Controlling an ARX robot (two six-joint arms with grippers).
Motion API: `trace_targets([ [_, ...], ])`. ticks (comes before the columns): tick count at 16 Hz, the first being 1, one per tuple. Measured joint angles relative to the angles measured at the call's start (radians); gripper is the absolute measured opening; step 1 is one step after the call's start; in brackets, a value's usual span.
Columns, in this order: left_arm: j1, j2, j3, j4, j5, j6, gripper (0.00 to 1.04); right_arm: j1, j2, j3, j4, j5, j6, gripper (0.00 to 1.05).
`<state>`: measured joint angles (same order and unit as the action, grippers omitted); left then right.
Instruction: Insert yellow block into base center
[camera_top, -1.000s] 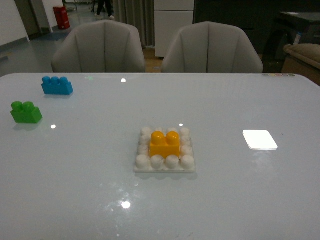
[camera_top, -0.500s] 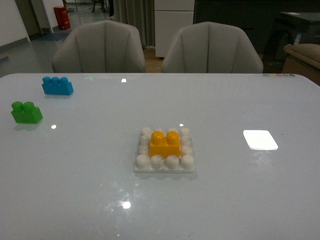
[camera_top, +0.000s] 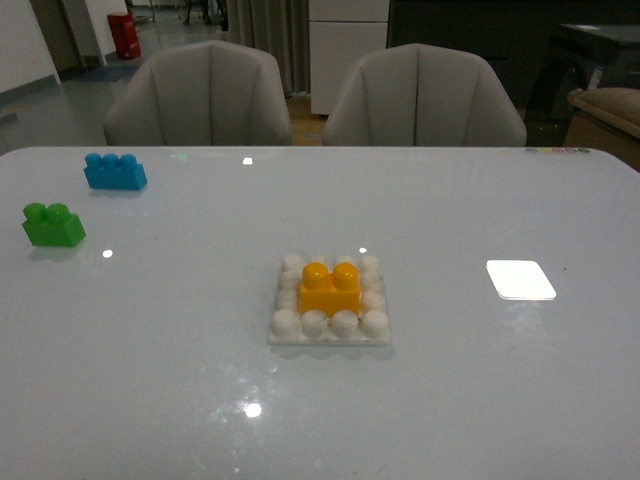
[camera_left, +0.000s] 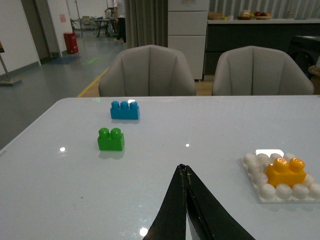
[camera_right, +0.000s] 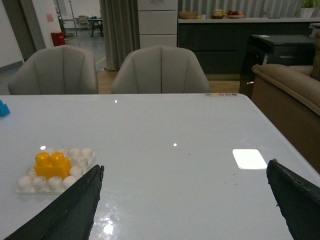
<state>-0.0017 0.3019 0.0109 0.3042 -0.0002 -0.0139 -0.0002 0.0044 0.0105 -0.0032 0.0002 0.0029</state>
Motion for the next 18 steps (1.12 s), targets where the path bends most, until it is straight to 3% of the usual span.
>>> trace_targets([
  [5, 0.0, -0.066, 0.0, -0.067, 0.0, 0.0, 0.02, 0.0, 0.0, 0.0, 0.0, 0.0, 0.0, 0.98],
  [6, 0.0, -0.115, 0.0, -0.117, 0.0, 0.0, 0.02, 0.0, 0.0, 0.0, 0.0, 0.0, 0.0, 0.98],
  [7, 0.0, -0.291, 0.0, -0.312, 0.0, 0.0, 0.02, 0.0, 0.0, 0.0, 0.0, 0.0, 0.0, 0.98],
  [9, 0.0, -0.293, 0.0, -0.307, 0.0, 0.0, 0.02, 0.0, 0.0, 0.0, 0.0, 0.0, 0.0, 0.98],
  [10, 0.0, -0.293, 0.0, -0.307, 0.0, 0.0, 0.23, 0.0, 0.0, 0.0, 0.0, 0.0, 0.0, 0.98],
  [18, 0.0, -0.293, 0.0, -0.307, 0.0, 0.0, 0.97, 0.0, 0.0, 0.0, 0.0, 0.0, 0.0, 0.98],
])
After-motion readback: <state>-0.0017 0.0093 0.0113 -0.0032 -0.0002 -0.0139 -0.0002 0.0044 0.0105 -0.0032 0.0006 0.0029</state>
